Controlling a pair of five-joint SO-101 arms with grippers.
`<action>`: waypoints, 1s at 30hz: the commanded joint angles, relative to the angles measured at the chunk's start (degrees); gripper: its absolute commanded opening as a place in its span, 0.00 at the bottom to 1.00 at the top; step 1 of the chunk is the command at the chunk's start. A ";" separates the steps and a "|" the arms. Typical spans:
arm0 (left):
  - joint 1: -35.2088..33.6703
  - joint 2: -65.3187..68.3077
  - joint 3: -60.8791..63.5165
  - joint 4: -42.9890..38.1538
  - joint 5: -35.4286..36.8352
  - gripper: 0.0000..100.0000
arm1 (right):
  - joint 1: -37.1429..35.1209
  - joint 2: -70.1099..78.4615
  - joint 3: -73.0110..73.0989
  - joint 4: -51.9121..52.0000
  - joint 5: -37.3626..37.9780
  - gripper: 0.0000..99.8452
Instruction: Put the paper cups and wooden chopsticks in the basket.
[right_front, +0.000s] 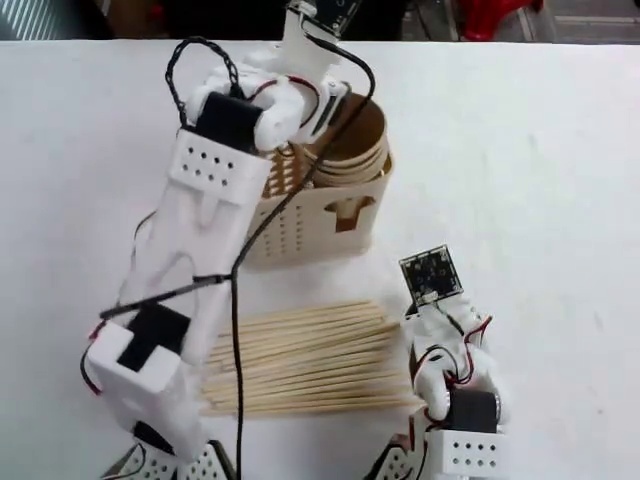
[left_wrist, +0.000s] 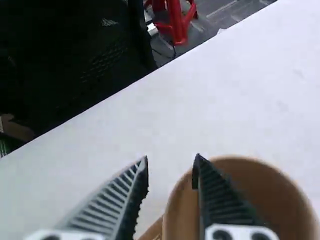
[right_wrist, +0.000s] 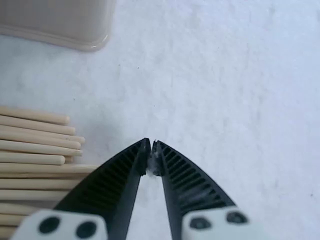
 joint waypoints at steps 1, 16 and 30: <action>-1.19 0.84 -0.18 2.46 -0.62 0.16 | 0.13 -0.04 0.53 -1.36 0.44 0.02; 0.40 9.98 1.49 4.84 -0.97 0.16 | 0.22 -0.04 0.53 -1.36 0.44 0.02; 0.40 -5.49 -30.33 29.01 -3.78 0.16 | 0.40 -0.04 0.53 -1.10 0.44 0.02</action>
